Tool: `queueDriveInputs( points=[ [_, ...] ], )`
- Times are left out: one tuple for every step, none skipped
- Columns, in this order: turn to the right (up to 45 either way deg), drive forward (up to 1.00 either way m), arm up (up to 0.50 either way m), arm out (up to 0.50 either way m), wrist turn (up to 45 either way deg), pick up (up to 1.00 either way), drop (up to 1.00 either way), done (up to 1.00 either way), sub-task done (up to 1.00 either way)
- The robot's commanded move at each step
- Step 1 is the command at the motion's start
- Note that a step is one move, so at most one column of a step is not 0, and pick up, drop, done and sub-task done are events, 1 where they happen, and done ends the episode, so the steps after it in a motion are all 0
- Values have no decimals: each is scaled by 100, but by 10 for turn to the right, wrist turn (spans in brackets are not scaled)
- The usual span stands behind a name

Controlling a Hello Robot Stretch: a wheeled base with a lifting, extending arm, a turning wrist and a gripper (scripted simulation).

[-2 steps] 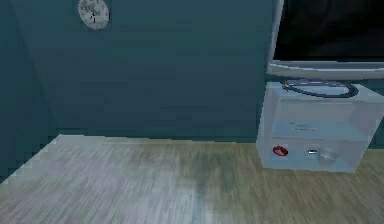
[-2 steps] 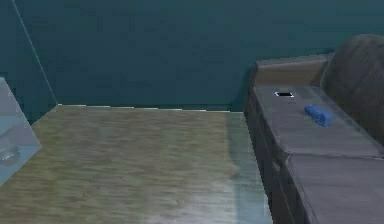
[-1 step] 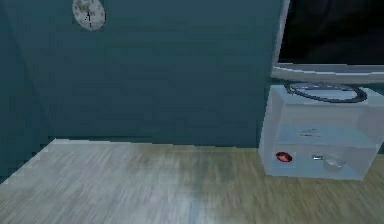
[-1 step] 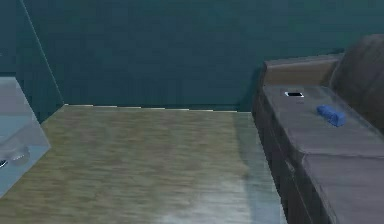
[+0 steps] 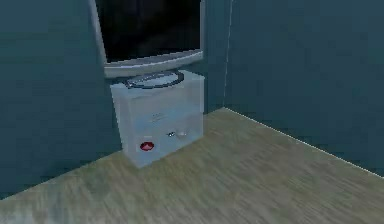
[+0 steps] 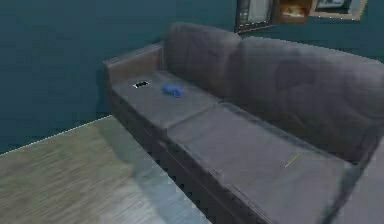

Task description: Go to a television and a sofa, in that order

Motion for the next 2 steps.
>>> queueDriveInputs(
  points=[
    [450, 0, 0, 0, 0, 0, 0, 0, 0],
    [450, 0, 0, 0, 0, 0, 0, 0, 0]
  ],
)
